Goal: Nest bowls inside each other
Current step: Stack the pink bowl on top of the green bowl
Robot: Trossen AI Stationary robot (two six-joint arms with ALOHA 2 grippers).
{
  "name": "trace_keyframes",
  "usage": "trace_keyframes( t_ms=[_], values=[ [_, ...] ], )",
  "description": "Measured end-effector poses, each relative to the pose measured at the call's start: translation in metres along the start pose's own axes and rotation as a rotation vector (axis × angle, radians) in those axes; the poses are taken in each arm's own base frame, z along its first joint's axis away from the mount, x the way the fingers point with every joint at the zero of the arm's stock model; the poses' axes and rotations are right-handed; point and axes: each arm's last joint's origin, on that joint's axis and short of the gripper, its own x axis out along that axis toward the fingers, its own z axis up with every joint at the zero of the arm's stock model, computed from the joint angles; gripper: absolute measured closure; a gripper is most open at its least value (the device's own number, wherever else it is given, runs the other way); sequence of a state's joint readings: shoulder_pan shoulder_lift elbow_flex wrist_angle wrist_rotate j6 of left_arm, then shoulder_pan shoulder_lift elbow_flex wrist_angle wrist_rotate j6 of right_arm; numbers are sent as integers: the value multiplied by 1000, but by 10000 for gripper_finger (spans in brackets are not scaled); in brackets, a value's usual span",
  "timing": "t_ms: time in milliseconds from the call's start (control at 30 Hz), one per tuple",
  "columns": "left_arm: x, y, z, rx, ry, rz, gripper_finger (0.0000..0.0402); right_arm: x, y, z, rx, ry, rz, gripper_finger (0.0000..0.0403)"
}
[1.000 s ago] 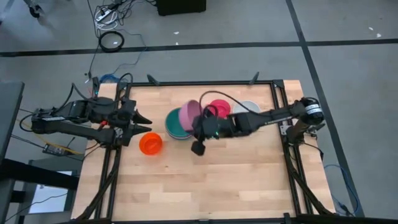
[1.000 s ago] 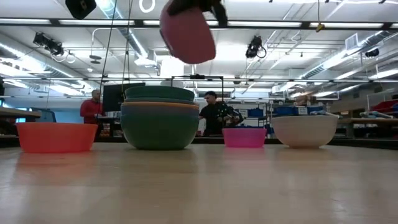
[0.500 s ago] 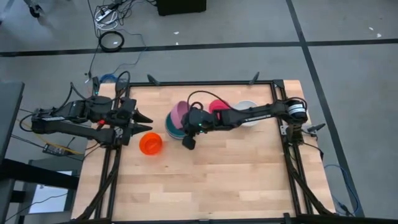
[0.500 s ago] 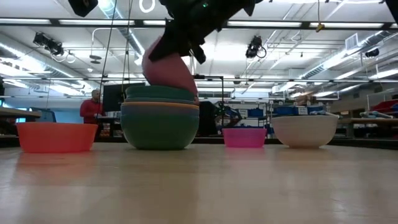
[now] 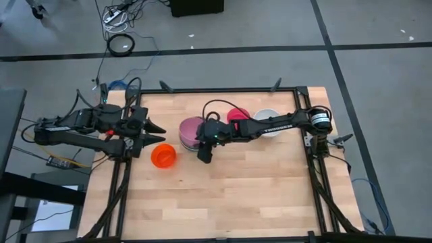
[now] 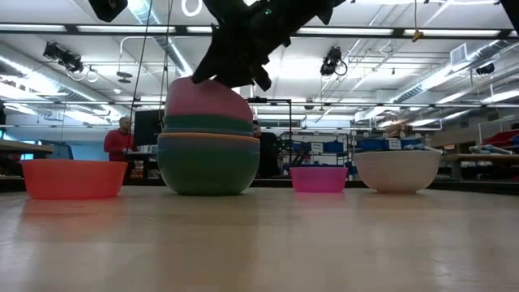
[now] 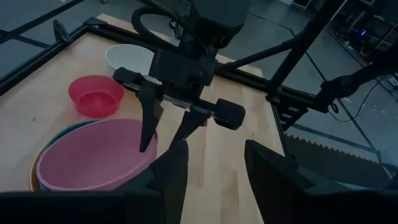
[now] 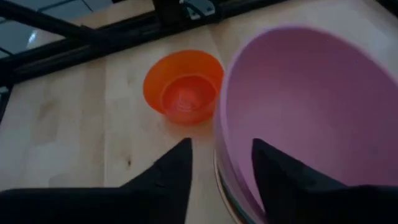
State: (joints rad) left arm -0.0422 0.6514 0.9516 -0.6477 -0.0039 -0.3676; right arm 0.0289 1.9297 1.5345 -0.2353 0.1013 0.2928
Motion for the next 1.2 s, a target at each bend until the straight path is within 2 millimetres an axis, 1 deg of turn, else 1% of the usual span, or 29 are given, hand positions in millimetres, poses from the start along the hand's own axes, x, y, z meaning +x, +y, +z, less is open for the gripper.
trace_keyframes(
  t_ms=[100, 200, 400, 500, 567, 667, 800, 1000, 1067, 1200],
  values=[
    [0, 0, 0, 0, 0, 0, 234, -3, 0, -2, -10, 17, -36, 221],
    [0, 0, 0, 0, 1, 1, 234, -11, 3, -1, -48, 14, -97, 208],
    [0, 0, 0, 0, 4, 2, 234, -29, 19, 4, -92, -44, -134, 216],
    [0, 0, 0, 4, 2, 1, 234, -31, 26, 7, -100, -94, -138, 226],
    [0, 0, 0, 14, 1, 1, 234, -28, 27, 7, -95, -112, -140, 233],
    [0, 0, 0, 19, 0, 3, 234, -17, 26, 2, -88, -102, -153, 242],
    [0, 0, 0, 19, 0, 3, 234, -10, 22, 0, -61, -98, -172, 249],
    [0, 0, 0, 19, 1, 3, 234, 8, 17, -16, -34, -15, -186, 255],
    [0, 0, 0, 19, 1, 3, 234, 10, 18, -20, -33, 12, -182, 257],
    [0, 0, 0, 21, 2, 3, 234, 9, 24, -20, -39, 0, -176, 257]
  ],
)
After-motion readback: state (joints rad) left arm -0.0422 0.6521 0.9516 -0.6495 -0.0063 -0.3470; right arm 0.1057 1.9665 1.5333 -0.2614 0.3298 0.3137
